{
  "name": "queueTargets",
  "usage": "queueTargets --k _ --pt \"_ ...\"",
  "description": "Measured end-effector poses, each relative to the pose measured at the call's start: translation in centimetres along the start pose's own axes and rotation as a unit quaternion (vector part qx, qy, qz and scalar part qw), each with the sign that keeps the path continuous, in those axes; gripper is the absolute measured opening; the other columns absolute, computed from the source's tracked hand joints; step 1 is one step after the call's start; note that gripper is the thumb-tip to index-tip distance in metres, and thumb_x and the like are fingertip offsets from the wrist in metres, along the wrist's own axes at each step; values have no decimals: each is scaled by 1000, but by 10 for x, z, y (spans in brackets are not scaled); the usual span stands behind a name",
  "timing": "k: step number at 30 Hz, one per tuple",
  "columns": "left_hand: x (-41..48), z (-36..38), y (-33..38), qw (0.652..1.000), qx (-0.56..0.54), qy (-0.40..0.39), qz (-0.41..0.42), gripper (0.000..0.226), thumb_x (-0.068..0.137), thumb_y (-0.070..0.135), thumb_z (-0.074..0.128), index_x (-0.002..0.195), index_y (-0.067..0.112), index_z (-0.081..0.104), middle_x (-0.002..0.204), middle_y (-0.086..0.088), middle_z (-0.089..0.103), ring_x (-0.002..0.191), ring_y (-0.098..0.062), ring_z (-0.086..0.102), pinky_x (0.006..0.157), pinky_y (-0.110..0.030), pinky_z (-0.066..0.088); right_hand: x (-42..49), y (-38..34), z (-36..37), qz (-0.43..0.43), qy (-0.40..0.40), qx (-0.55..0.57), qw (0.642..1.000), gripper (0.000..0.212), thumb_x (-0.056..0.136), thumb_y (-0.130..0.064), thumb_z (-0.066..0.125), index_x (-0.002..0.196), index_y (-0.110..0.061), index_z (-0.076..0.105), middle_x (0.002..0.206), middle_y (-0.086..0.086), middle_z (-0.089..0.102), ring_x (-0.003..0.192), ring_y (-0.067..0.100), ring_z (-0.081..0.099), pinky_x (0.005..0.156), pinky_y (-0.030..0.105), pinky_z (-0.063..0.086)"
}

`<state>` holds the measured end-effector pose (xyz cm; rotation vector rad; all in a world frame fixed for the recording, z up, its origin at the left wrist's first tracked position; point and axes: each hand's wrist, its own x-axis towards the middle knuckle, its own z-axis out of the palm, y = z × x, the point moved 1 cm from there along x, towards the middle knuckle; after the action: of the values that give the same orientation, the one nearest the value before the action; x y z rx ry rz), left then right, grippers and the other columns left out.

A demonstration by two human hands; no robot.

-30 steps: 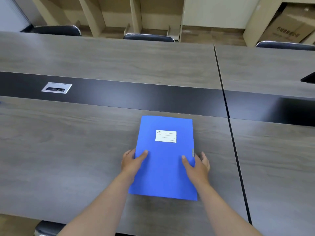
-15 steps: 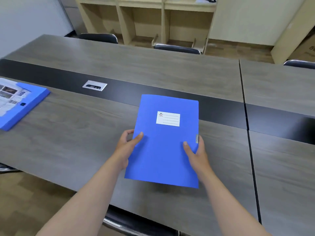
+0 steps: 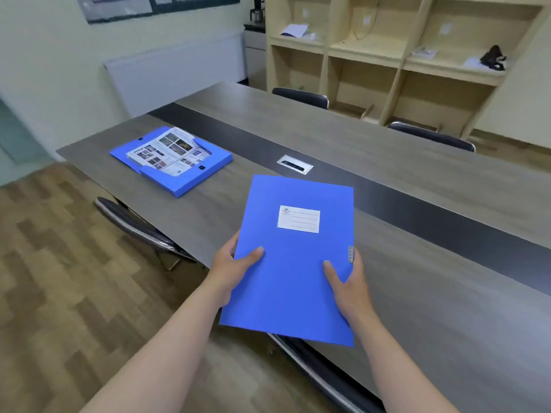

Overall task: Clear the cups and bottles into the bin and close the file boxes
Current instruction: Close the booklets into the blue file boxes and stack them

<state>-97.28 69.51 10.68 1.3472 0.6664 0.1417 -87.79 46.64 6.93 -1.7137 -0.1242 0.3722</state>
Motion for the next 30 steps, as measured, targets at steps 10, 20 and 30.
queueTargets --k 10,20,30 --pt "-17 -206 40 998 0 62 8 40 89 28 80 119 51 67 107 14 79 92 -16 79 74 -37 64 -31 -37 204 -11 -57 24 998 49 93 -42 68 136 -40 43 126 -17 66 110 11 70 94 51 58" --pt "57 -308 70 996 -11 84 16 40 90 26 79 118 50 66 107 13 79 89 -15 79 66 -33 63 30 -54 324 -14 -59 3 998 55 88 -51 70 136 -44 43 127 -19 67 112 12 69 96 51 57" --pt "226 -364 127 998 37 51 3 52 89 30 80 136 41 62 117 11 77 94 -15 78 71 -34 64 164 -71 420 15 -12 41 999 47 94 -39 68 134 -37 44 121 -19 67 106 8 70 95 47 58"
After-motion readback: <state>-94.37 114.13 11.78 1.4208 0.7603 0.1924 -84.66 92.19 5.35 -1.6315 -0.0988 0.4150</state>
